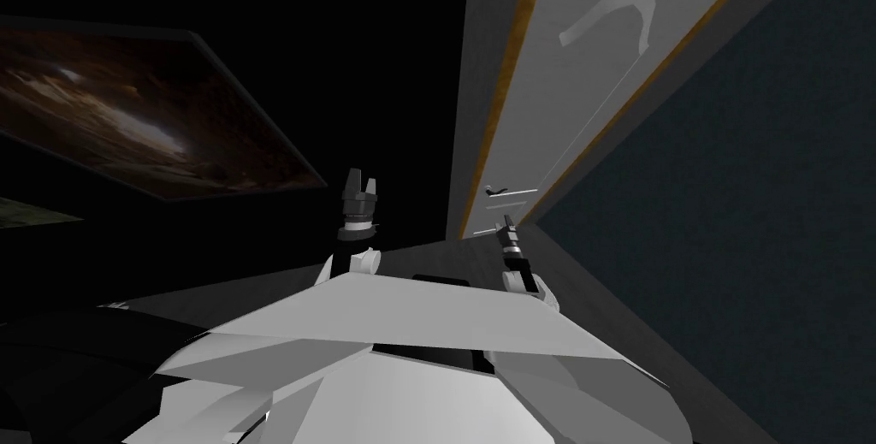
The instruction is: Pull the door open
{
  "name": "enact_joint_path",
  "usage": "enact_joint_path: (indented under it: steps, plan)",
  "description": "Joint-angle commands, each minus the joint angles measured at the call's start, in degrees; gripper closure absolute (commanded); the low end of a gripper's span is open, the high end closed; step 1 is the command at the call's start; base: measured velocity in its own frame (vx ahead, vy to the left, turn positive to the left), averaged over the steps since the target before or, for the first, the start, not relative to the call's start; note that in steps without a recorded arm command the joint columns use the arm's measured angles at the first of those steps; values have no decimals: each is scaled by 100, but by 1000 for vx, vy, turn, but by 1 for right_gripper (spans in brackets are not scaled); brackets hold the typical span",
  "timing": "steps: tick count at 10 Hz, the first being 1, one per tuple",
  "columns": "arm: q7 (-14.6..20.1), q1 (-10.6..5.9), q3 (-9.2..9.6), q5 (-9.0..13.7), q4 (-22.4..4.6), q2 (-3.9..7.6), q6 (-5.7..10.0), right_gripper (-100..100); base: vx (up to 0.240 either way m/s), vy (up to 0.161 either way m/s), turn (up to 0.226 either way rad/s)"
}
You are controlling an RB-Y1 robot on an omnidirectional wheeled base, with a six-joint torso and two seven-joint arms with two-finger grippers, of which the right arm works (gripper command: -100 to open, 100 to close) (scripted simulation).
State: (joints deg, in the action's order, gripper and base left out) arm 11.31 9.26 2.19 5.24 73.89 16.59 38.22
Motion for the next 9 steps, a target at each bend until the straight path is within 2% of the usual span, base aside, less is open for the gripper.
enact_joint_path:
  steps: [1, 9]
  plan:
    - [32, -106, 9, 3, -281, 65, 64, -100, 54, -99, 164]
    - [189, -578, 44, 26, -1471, 390, 299, -100, 45, -102, 146]
